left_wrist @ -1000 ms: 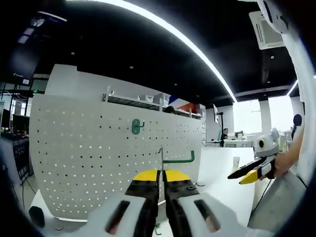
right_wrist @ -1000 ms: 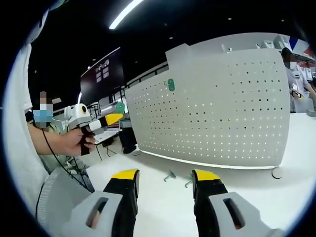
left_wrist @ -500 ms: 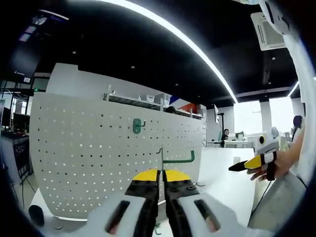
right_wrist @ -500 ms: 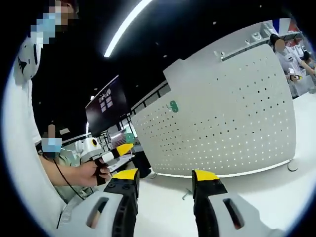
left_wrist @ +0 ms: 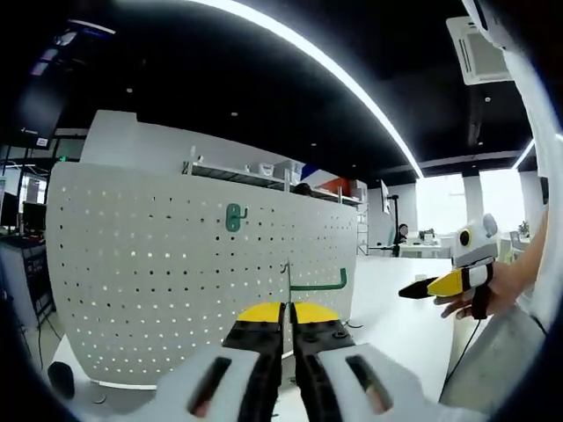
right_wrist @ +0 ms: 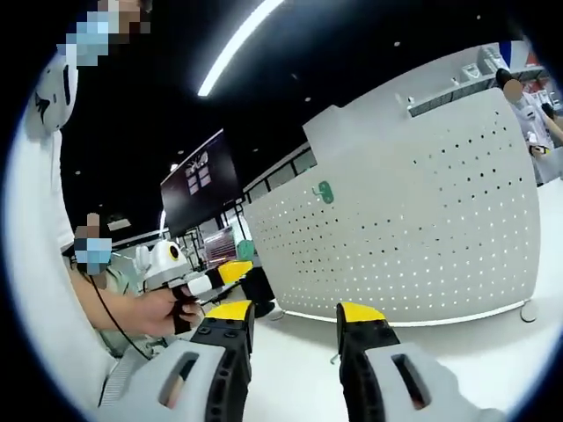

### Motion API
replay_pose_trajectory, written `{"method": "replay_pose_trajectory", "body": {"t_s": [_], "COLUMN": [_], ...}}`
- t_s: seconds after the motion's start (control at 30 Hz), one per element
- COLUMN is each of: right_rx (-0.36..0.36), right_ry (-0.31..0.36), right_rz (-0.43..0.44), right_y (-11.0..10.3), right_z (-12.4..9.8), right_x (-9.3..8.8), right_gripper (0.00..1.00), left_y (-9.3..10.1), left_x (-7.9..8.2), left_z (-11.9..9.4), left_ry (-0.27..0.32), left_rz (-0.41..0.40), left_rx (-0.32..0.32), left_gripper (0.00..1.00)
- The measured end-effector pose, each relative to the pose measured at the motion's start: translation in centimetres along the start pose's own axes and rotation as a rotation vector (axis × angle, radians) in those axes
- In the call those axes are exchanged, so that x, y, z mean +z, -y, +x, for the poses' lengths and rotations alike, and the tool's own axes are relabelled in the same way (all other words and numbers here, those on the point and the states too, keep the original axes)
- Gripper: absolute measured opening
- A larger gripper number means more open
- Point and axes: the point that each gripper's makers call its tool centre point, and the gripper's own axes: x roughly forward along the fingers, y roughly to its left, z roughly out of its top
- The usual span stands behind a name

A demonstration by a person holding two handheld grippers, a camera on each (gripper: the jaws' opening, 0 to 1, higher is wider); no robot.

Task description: Insert the hook assembly into the mounting plate slot until the hook locks in place.

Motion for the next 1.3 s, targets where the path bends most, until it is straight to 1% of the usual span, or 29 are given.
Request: {"method": "replay_pose_trajectory", "body": {"t_s": [0.23,0.47,0.53,0.7,0.73,0.87,1.3], "right_rx": [0.018,0.031,0.038,0.043,0.047,0.056,0.077], "right_ry": [0.014,0.02,0.018,0.023,0.029,0.025,0.048], "right_rz": [-0.011,-0.01,-0.013,-0.016,-0.016,-0.01,-0.002], "right_y": [-0.6,-0.9,-1.0,-1.1,-1.2,-1.4,-2.0], "right_z": [1.0,1.8,2.0,2.6,2.8,3.6,5.0], "right_x": [0.8,0.9,0.9,1.4,1.6,2.0,3.1], "right_gripper": [0.34,0.33,0.33,0.31,0.3,0.28,0.21], "left_y": [1.7,2.7,2.9,3.5,3.8,4.1,5.2], "left_x": [-0.2,-0.5,-0.4,0.2,0.3,0.2,0.4], "left_z": [0.6,1.5,1.9,2.5,2.6,2.8,3.1], "left_ry": [-0.011,-0.032,-0.038,-0.033,-0.033,-0.036,-0.047], "left_rz": [-0.002,-0.007,0.006,-0.011,-0.003,-0.019,0.002], "left_rx": [-0.006,-0.007,-0.02,-0.03,-0.031,-0.031,-0.032], "left_gripper": [0.02,0.02,0.02,0.02,0.02,0.02,0.02]}}
